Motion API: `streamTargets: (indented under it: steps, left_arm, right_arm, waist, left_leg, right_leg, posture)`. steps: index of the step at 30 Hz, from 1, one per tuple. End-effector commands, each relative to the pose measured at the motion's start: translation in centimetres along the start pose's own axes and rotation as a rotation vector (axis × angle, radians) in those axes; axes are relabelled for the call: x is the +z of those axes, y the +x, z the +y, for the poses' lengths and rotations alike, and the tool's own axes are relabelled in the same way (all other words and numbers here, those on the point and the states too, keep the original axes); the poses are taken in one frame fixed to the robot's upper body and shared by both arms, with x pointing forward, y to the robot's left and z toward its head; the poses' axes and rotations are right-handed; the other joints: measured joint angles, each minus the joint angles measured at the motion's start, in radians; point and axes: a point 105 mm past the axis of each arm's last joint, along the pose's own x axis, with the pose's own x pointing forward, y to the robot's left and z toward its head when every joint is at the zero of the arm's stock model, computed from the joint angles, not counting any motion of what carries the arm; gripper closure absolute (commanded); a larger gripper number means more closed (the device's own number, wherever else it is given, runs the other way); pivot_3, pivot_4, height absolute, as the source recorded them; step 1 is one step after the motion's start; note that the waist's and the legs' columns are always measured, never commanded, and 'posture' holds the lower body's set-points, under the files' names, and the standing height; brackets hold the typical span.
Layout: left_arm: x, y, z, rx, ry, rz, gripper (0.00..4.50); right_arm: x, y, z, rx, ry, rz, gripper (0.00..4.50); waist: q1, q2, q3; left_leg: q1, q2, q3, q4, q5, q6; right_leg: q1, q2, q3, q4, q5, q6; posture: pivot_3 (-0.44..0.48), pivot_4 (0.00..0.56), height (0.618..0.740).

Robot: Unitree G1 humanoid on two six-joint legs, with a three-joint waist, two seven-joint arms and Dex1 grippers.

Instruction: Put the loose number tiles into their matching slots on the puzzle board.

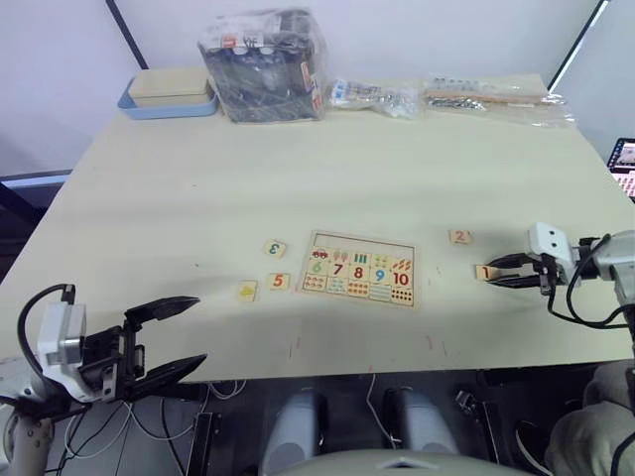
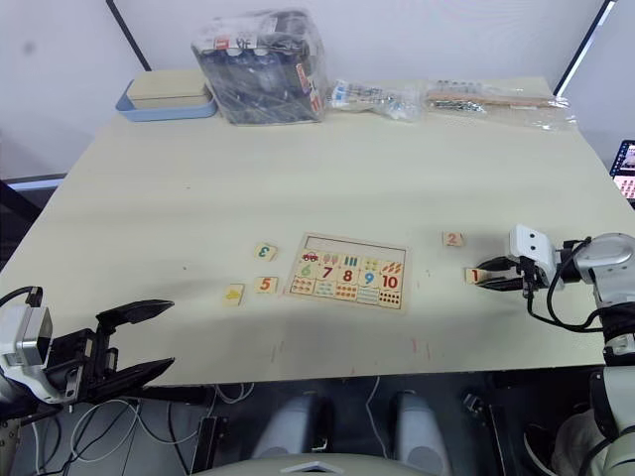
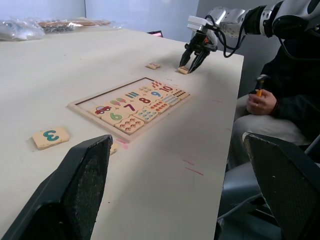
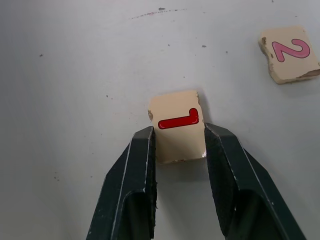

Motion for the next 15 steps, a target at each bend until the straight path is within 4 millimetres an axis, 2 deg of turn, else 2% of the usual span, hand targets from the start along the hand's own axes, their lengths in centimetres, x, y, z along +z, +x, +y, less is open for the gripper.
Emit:
streamTargets:
  steps: [1, 5, 7, 8, 13, 15]
  left_arm:
    - [0.4, -0.2, -0.3, -0.013, 0.02, -0.01, 0.0]
    - [0.5, -0.2, -0.3, -0.003, 0.021, -0.01, 0.0]
    - [0.7, -0.2, -0.2, 0.006, 0.023, -0.01, 0.0]
    - [0.7, -0.3, -0.1, 0.009, 0.025, -0.011, 0.0]
    - [0.9, -0.2, 0.0, 0.024, 0.032, -0.017, 0.0]
    - [0.8, -0.2, 0.0, 0.035, 0.034, -0.021, 0.0]
  right_arm:
    - [2.3, -1.0, -0.6, -0.021, -0.033, -0.041, 3.65]
    - [5.4, -1.1, -0.3, 0.009, -0.054, -0.047, 3.65]
    - [9.1, -0.9, 0.8, 0.077, -0.069, -0.047, 3.65]
    - [10.3, -0.7, 1.2, 0.094, -0.084, 0.002, 3.65]
    - [15.2, 0.5, 2.6, 0.107, -0.048, 0.107, 3.65]
    - [16.9, 1.0, 3.3, 0.117, -0.058, 0.139, 3.65]
  waist:
    - [-0.004, 0.0, 0.0]
    - [-0.005, 0.001, 0.0]
    - [-0.005, 0.002, 0.001]
    - [-0.005, 0.003, 0.001]
    - [-0.006, 0.003, 0.001]
    - [-0.005, 0.003, 0.001]
  left_leg:
    - [0.0, 0.0, 0.0, 0.0, 0.0, 0.0]
    - [0.0, 0.001, 0.0, 0.0, 0.0, 0.0]
    - [0.0, 0.001, 0.0, 0.0, 0.0, 0.0]
    - [-0.001, 0.001, 0.0, 0.0, 0.0, 0.0]
    - [-0.001, 0.001, -0.002, -0.001, 0.0, 0.0]
    - [-0.002, 0.001, -0.002, -0.001, 0.0, 0.0]
  right_leg:
    - [0.0, 0.0, 0.0, 0.0, 0.0, 0.0]
    - [0.0, 0.0, 0.0, 0.0, 0.0, 0.0]
    - [-0.001, -0.001, 0.0, 0.0, 0.0, 0.0]
    - [-0.001, -0.001, 0.0, 0.001, 0.0, 0.0]
    - [-0.004, -0.002, -0.002, 0.001, 0.0, -0.001]
    - [-0.005, -0.008, -0.002, 0.001, 0.0, -0.001]
  posture:
    - [0.0, 0.15, 0.74]
    - [0.0, 0.15, 0.74]
    - [0.0, 0.15, 0.74]
    - [0.0, 0.15, 0.74]
    - [0.0, 0.15, 0.74]
    - [0.0, 0.15, 0.74]
